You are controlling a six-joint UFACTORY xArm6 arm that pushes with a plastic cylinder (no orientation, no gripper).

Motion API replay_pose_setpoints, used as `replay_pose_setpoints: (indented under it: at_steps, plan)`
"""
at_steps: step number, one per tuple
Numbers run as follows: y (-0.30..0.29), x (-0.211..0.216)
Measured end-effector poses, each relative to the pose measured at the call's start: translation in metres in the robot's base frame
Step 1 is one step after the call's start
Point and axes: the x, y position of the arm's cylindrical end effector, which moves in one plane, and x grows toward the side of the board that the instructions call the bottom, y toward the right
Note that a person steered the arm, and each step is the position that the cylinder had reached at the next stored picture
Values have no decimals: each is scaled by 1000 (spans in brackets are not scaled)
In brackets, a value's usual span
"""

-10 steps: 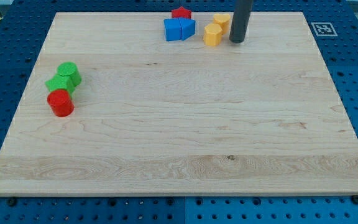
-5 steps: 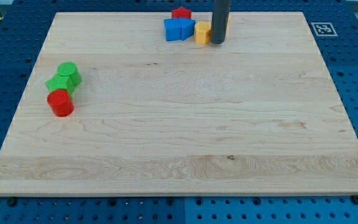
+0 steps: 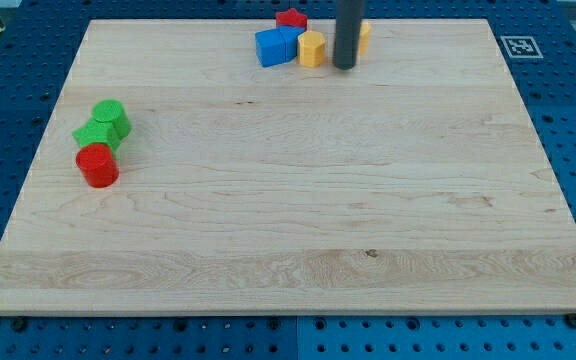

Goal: Move the yellow blocks into the blue blocks

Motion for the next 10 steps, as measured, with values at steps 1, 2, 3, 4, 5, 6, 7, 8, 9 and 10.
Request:
replay_pose_setpoints:
  at_steps: [1,2,3,4,5,6,7,8,9,10]
  plan:
    - [48,-2]
    - [80,-26]
    - [86,-53]
    - [86,-52]
    - [86,-35]
    - [70,-28]
    - [47,-34]
    - [28,-44]
    - [5,-51]
    - [-8,-51]
